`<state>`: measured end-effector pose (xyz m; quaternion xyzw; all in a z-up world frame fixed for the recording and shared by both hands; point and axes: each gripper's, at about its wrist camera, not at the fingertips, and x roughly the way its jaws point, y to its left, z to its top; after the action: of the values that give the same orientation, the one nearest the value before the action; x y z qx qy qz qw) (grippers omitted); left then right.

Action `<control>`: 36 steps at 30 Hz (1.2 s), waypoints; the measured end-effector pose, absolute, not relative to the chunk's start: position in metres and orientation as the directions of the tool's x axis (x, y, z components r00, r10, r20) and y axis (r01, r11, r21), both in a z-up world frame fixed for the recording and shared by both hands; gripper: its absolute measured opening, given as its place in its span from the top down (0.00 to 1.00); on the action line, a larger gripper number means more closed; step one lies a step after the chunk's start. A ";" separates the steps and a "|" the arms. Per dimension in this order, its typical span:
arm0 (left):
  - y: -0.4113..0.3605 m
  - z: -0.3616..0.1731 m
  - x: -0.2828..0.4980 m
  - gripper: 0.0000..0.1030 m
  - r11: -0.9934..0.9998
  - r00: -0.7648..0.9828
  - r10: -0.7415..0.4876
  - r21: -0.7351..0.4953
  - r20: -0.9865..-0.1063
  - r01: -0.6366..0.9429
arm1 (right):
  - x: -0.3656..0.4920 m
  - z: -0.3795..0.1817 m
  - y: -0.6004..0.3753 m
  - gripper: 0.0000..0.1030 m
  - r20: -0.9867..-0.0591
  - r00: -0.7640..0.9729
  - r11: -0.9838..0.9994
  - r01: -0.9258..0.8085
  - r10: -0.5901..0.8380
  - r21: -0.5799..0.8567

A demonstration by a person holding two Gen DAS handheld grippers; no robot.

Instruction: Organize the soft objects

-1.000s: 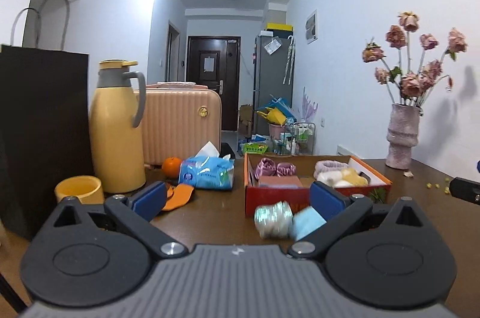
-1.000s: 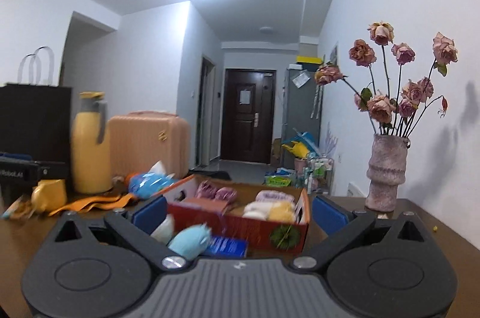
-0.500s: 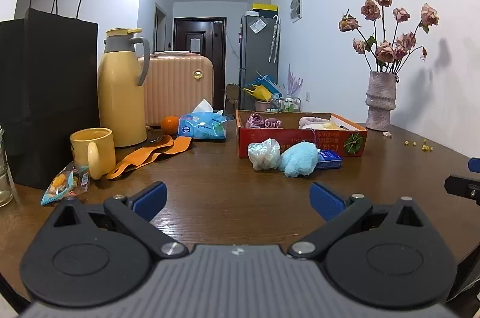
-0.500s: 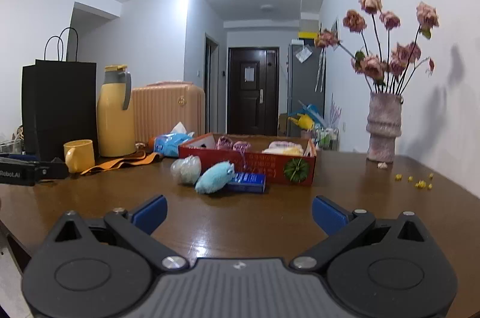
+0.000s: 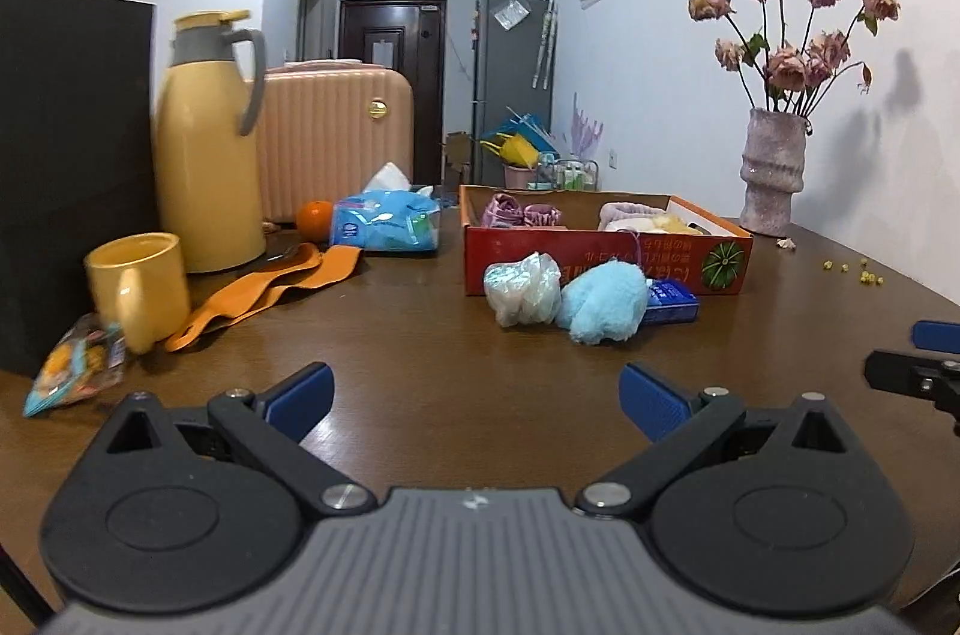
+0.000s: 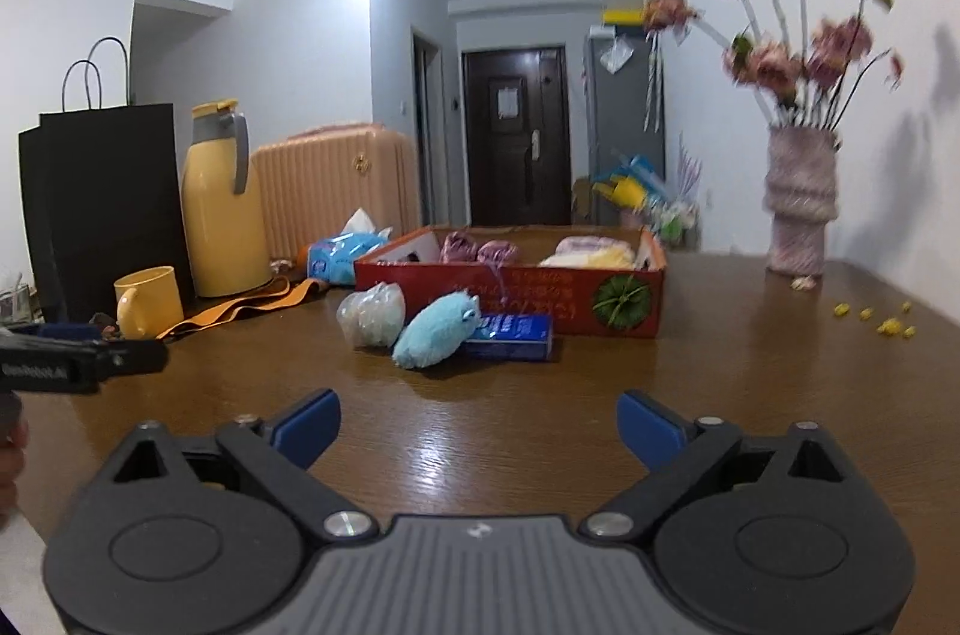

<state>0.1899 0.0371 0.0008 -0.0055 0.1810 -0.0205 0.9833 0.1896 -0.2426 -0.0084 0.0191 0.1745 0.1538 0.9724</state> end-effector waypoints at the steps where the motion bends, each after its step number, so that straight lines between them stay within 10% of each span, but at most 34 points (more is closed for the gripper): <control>1: 0.036 0.000 0.201 0.00 0.999 0.930 -0.051 -0.021 -0.365 0.046 | 0.201 -0.008 -0.241 0.06 -0.345 0.882 0.948 -0.301 0.319 0.106; 11: 0.024 -0.010 0.306 0.00 0.990 0.890 -0.134 -0.090 -0.435 0.105 | 0.340 -0.015 -0.215 0.41 -0.427 0.794 0.899 -0.341 0.433 0.276; 21: 0.019 -0.022 0.356 0.02 0.984 0.864 -0.156 -0.147 -0.478 0.097 | 0.426 -0.031 -0.176 0.55 -0.481 0.774 0.908 -0.302 0.411 0.290; 23: 0.016 -0.023 0.353 0.02 0.985 0.863 -0.159 -0.137 -0.480 0.105 | 0.427 -0.036 -0.174 0.71 -0.489 0.764 0.905 -0.316 0.421 0.286; 36: -0.004 -0.014 0.276 0.02 0.953 0.810 -0.295 -0.217 -0.507 0.211 | 0.298 -0.032 -0.240 0.76 -0.512 0.596 0.785 -0.444 0.619 0.433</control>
<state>0.2759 -0.0036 -0.0138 -0.0752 0.2780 -0.1334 0.9483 0.2979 -0.2399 -0.0324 0.1312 0.3341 0.3007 0.8836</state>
